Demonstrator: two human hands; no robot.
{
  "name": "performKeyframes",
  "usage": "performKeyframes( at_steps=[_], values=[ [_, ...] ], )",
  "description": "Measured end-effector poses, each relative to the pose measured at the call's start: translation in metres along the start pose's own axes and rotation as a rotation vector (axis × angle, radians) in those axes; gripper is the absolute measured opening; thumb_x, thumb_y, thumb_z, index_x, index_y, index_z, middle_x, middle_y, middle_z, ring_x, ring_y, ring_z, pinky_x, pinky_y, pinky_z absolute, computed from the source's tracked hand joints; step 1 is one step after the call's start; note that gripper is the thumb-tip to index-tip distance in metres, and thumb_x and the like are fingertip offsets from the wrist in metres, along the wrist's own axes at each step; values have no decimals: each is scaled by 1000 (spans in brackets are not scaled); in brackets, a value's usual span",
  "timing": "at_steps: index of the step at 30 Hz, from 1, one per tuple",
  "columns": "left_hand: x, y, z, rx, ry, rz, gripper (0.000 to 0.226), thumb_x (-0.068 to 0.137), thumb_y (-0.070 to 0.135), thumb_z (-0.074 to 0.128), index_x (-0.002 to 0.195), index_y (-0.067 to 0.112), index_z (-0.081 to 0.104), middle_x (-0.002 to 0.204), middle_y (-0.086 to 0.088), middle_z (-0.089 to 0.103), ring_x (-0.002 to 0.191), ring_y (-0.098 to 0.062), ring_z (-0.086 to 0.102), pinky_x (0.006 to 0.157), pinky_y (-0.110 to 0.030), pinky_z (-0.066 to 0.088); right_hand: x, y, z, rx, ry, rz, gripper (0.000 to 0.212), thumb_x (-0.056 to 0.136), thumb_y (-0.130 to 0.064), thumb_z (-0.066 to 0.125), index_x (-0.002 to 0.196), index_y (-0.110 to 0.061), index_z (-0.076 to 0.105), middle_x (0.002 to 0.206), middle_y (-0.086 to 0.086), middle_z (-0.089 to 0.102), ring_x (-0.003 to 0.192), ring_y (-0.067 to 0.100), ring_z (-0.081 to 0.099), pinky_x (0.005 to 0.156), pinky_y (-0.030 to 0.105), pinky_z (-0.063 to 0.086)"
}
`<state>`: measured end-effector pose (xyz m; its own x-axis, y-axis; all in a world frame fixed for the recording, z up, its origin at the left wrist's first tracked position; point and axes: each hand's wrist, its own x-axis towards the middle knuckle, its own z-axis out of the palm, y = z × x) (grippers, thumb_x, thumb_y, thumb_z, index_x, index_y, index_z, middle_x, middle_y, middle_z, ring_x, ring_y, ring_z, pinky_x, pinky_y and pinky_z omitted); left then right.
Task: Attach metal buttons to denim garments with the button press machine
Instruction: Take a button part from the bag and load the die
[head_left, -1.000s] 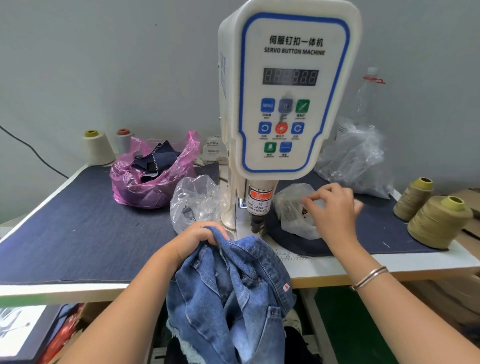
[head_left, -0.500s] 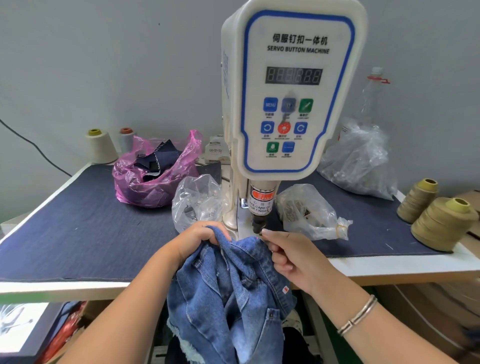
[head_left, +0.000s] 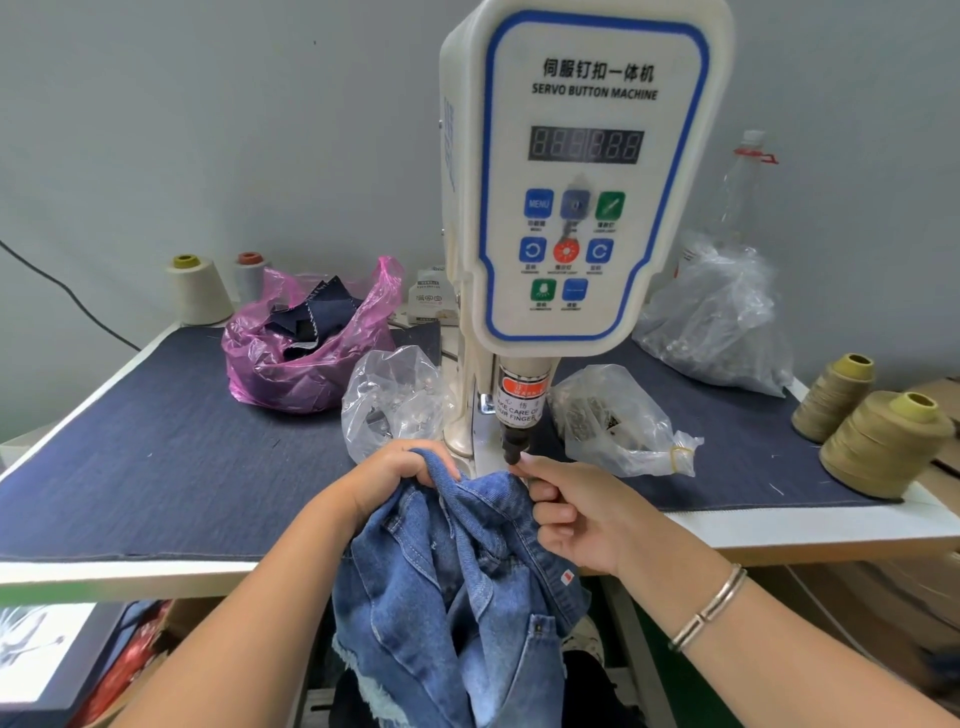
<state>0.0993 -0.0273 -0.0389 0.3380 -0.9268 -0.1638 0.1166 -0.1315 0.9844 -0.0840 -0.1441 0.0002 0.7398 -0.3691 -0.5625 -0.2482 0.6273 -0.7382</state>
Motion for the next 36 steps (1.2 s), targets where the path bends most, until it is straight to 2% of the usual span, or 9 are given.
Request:
performKeyframes(
  at_steps=[7, 12, 15, 19, 25, 30, 33, 36],
  values=[
    [-1, 0, 0, 21, 3, -3, 30, 49, 4, 45, 59, 14, 71, 78, -15, 66, 70, -21, 62, 66, -26, 51, -6, -4, -2, 64, -31, 51, 15, 87, -22, 63, 78, -11, 66, 51, -7, 38, 31, 5, 27, 34, 17, 20],
    [0, -1, -1, 27, 1, 1, 30, 49, 4, 45, 59, 14, 71, 75, -12, 66, 68, -19, 62, 64, -25, 51, -11, -4, -3, 138, -116, 75, 12, 70, -21, 71, 69, -9, 73, 49, -8, 38, 29, 5, 28, 34, 17, 21],
    [0, -1, -1, 26, 3, -2, 30, 49, 4, 45, 60, 14, 71, 75, -13, 66, 68, -19, 62, 64, -25, 51, -16, -4, -3, 221, -145, 89, 12, 73, -15, 68, 79, -6, 71, 46, -7, 35, 29, 6, 29, 34, 18, 22],
    [0, 0, -1, 21, 3, -7, 30, 49, 4, 45, 60, 13, 72, 84, -17, 65, 72, -22, 63, 68, -27, 52, -21, -4, -1, 306, -162, 94, 20, 78, -10, 58, 97, -3, 65, 43, -7, 34, 28, 6, 29, 35, 19, 23],
    [-2, 2, 1, 39, 13, -11, 30, 49, 4, 45, 61, 13, 72, 88, -19, 64, 75, -24, 62, 70, -29, 51, -27, -3, 6, 414, -173, 97, 20, 78, -5, 50, 94, -1, 63, 40, -6, 28, 26, 7, 26, 34, 18, 23],
    [-4, 5, 3, 82, 18, 9, 32, 49, 3, 43, 58, 14, 71, 73, -12, 66, 64, -16, 62, 60, -21, 51, -33, 9, 17, 451, -132, 30, 20, 80, -4, 47, 94, -7, 61, 42, -6, 33, 27, 8, 25, 35, 17, 23],
    [-3, 4, 4, 96, 20, 29, 33, 50, 2, 42, 57, 16, 72, 64, -3, 66, 60, -10, 60, 57, -17, 48, -40, 22, 33, 371, -120, -23, 25, 85, -7, 52, 107, -7, 63, 45, -5, 35, 29, 7, 24, 33, 17, 22],
    [-5, 3, 4, 127, 58, 39, 28, 56, 5, 47, 59, 19, 71, 63, -1, 64, 62, -10, 57, 60, -16, 46, -43, 26, 53, 147, -177, -122, 27, 93, -7, 46, 110, -9, 67, 50, -3, 41, 32, 6, 28, 36, 18, 27]
  ],
)
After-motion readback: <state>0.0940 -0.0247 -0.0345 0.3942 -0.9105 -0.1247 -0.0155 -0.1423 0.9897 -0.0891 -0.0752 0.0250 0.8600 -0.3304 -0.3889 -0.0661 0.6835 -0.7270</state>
